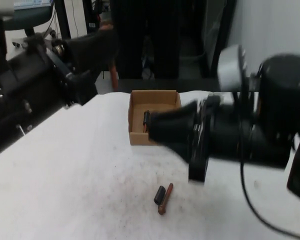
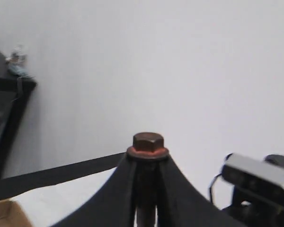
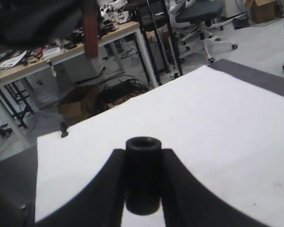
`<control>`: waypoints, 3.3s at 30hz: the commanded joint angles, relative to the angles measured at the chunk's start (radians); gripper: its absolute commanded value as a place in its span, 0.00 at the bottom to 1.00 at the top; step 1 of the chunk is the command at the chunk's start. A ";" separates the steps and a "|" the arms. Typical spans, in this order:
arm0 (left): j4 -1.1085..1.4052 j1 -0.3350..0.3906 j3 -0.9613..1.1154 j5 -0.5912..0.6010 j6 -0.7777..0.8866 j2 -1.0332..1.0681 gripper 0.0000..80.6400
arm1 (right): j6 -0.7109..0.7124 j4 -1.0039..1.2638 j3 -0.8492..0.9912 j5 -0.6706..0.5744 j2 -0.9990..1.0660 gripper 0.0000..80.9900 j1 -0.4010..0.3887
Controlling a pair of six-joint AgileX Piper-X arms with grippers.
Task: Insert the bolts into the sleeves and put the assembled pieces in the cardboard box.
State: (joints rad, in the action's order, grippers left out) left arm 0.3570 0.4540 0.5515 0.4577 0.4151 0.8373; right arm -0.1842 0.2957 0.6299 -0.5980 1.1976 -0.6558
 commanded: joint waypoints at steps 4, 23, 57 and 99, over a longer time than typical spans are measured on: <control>0.082 0.004 -0.007 0.214 0.023 0.018 0.00 | 0.058 0.041 -0.030 -0.007 0.006 0.01 -0.075; 0.082 0.004 -0.007 0.268 -0.127 0.021 0.00 | 0.014 0.209 -0.035 -0.160 0.001 0.01 -0.080; 0.359 0.006 -0.091 0.251 0.106 0.021 0.00 | -0.079 0.384 -0.045 -0.088 0.003 0.01 -0.050; 0.417 0.006 -0.116 0.308 0.130 0.021 0.00 | -0.172 0.323 -0.016 -0.097 0.001 0.01 -0.111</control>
State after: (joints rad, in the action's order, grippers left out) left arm 0.7639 0.4565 0.4332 0.7580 0.5550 0.8617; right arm -0.3460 0.5986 0.6008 -0.6697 1.2057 -0.7669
